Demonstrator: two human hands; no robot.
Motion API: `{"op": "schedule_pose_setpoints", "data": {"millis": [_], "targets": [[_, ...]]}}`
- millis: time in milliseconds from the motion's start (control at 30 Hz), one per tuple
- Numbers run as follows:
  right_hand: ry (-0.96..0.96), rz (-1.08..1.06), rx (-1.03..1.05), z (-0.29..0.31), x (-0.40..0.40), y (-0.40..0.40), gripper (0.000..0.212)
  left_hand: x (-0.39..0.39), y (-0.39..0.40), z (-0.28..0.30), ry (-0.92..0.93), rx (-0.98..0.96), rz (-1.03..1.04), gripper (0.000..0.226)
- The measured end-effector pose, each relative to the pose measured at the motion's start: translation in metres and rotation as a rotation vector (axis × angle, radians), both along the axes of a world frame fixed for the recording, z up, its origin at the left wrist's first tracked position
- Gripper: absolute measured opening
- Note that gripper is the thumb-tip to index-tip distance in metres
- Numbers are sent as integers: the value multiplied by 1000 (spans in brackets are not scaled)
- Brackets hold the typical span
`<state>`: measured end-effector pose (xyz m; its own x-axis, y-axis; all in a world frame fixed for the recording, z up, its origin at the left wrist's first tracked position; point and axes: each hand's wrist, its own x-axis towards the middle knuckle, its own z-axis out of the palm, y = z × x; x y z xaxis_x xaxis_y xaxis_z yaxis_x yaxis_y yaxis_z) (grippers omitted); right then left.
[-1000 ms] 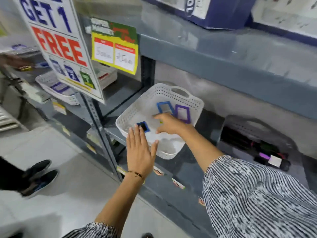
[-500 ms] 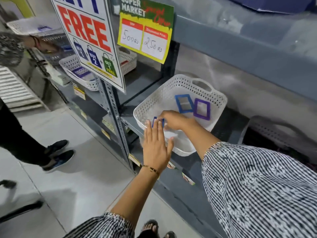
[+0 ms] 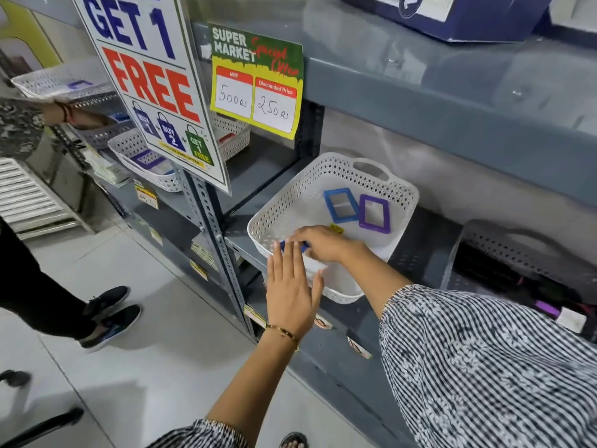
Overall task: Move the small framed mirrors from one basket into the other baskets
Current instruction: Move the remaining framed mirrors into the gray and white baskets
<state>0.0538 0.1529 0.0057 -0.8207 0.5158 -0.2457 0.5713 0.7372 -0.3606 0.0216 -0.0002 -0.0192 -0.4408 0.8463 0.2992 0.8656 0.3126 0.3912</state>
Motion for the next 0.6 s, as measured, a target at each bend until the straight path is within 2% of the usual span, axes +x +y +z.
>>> {"op": "schedule_pose_setpoints", "data": {"millis": [67,100,233,300,333,400,433,467,600], "targets": [[3,-92,115,2,3,1,11,0,0,0,4,-6,-4,67],[10,-147,151,3,5,2,6,0,-1,0,4,-7,-6,67],[17,-277,191,7,17,3,29,0,-3,1,1,-9,-6,70],[24,-217,195,8,20,7,26,0,-3,2,-10,-5,-10,71],[-3,-159,174,9,20,9,32,1,-3,3,-13,-3,-13,71],[-94,-58,76,9,20,9,64,1,-3,3,-14,-4,-17,73],[-133,-31,46,9,19,9,72,1,-3,4,-12,-3,-18,73],[-144,-20,32,8,17,9,71,0,-3,4,-11,-1,-19,71],[-114,-48,2,9,13,11,30,0,-3,5,-9,-15,-26,67]]}}
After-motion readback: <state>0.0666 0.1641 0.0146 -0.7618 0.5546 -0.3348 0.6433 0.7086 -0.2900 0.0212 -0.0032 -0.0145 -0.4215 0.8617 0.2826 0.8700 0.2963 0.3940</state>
